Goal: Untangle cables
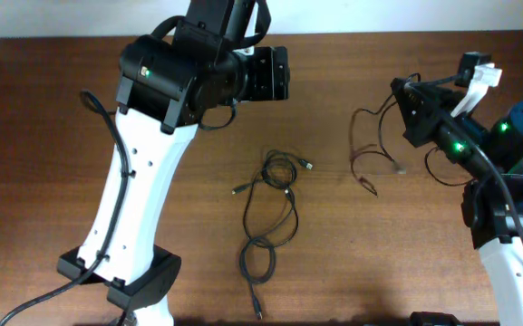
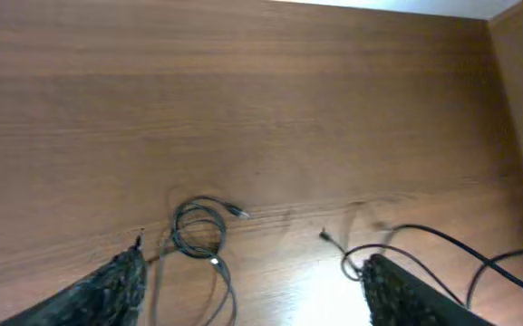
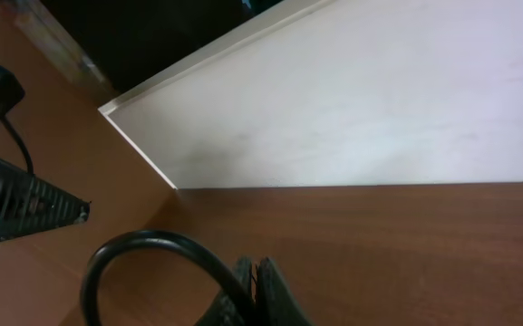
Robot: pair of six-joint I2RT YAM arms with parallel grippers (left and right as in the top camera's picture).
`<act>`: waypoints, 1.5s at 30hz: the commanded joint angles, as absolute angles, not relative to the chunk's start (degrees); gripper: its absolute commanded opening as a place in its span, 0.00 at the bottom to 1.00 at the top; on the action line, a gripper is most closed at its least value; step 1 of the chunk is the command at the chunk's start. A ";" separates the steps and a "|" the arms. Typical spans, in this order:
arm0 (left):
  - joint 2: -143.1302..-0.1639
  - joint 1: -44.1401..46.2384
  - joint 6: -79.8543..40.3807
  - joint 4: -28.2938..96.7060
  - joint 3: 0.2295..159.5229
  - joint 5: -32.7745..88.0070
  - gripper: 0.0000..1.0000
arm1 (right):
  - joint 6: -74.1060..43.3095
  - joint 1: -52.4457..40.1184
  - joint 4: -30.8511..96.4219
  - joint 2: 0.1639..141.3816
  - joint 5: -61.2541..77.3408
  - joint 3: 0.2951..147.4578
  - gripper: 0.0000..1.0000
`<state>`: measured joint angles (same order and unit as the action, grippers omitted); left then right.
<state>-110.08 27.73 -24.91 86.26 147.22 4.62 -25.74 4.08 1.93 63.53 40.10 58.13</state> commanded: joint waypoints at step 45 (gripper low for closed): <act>-120.77 36.32 17.21 72.53 147.04 25.08 0.81 | -34.30 -0.03 20.38 61.98 49.98 58.96 0.04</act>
<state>-120.57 37.82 13.34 71.72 146.89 25.78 -35.66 0.43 20.80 61.91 46.98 58.19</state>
